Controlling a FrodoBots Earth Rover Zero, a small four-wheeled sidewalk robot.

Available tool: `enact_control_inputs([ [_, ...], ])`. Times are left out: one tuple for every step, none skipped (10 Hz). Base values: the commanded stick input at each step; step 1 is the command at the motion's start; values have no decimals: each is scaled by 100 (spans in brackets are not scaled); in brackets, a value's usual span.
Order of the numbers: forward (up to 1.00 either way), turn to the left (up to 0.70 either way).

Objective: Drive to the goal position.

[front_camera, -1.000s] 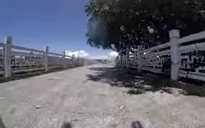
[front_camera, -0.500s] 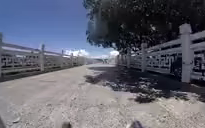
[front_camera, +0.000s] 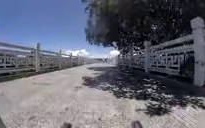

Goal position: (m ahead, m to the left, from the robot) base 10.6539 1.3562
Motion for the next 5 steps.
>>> enact_control_inputs([
  [70, 0],
  [70, 0],
  [70, 0],
  [70, 0],
  [70, 0],
])
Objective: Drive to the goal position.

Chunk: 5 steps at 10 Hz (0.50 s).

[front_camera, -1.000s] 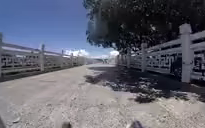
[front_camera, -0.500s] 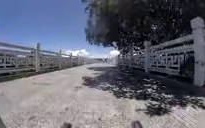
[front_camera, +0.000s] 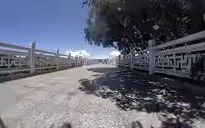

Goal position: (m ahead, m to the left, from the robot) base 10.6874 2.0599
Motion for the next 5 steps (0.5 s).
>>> enact_control_inputs([
  [70, 0],
  [70, 0],
  [70, 0],
  [70, 0],
  [70, 0],
])
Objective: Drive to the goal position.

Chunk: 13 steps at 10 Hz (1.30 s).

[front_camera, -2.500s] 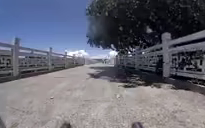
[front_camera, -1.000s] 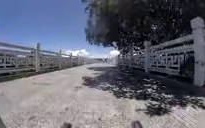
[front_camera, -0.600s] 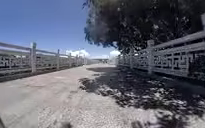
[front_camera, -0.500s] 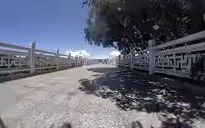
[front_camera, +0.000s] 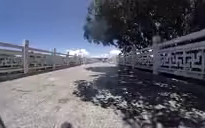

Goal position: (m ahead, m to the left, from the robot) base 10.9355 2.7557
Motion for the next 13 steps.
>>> enact_control_inputs([
  [70, 8],
  [70, 14],
  [70, 14],
  [70, 4],
  [70, 0],
  [70, 0],
  [70, 0],
  [70, 0],
  [70, 0],
  [70, 0],
  [70, 0],
  [70, 0],
  [70, 0],
])
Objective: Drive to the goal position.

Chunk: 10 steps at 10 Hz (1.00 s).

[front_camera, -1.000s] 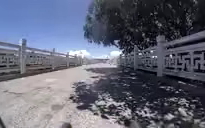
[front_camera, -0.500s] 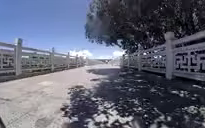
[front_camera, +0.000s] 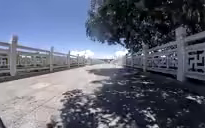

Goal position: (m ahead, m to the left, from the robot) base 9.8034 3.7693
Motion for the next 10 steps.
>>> enact_control_inputs([
  [70, 0],
  [70, 0],
  [70, -8],
  [70, -14],
  [70, -6],
  [70, 0],
  [70, 0],
  [70, 0],
  [70, 0],
  [70, 0],
])
